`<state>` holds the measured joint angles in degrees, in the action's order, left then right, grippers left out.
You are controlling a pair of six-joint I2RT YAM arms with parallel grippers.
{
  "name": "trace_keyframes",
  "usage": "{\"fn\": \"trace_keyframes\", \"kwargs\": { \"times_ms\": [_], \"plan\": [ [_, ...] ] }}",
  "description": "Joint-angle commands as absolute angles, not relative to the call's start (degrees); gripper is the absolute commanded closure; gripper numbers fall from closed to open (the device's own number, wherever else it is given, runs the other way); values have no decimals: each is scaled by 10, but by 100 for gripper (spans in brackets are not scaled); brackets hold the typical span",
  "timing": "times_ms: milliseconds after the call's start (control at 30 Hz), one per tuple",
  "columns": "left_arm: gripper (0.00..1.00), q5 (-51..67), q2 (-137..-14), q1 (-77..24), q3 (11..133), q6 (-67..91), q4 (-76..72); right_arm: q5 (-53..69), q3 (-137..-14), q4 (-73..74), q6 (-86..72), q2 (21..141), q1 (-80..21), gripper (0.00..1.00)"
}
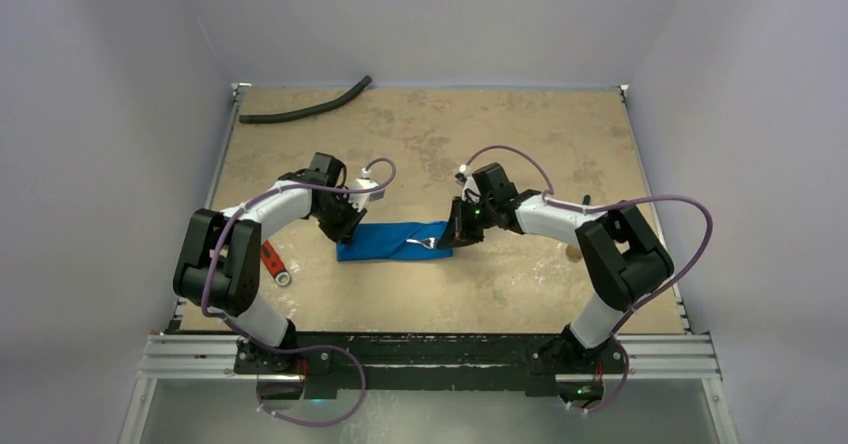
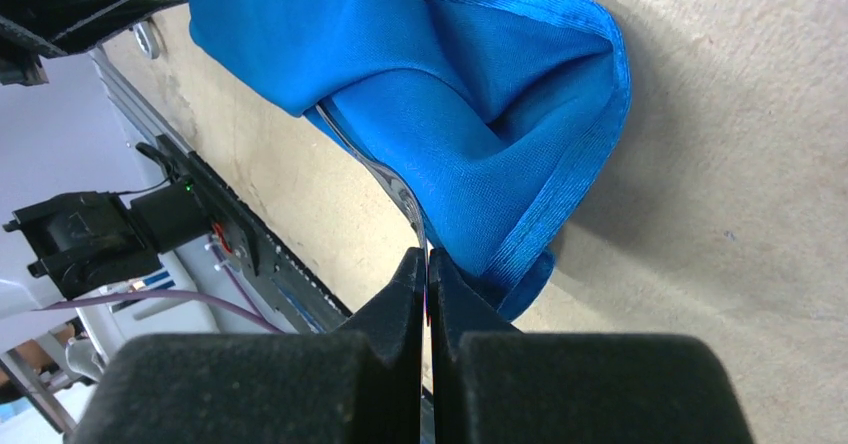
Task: Fold the napkin into a case and place the utensils inside
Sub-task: Insert the fork into the folded napkin.
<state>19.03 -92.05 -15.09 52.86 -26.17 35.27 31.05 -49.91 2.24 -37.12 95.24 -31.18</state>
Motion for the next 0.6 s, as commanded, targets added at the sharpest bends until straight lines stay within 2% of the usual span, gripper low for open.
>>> {"fn": "trace_keyframes", "kwargs": {
  "times_ms": [0, 300, 400, 567],
  "plan": [
    [88, 191, -925, -156, 523, -275, 354, 307, -536, 18, -367, 964, -321, 100],
    [90, 187, -929, -165, 528, -285, 358, 293, -577, 48, -345, 1007, -336, 100],
    [90, 185, -928, -165, 531, -291, 364, 279, -580, 53, -338, 1018, -335, 80],
    [90, 191, -929, -166, 543, -297, 381, 240, -591, 85, -327, 1017, -336, 60]
  ]
}}
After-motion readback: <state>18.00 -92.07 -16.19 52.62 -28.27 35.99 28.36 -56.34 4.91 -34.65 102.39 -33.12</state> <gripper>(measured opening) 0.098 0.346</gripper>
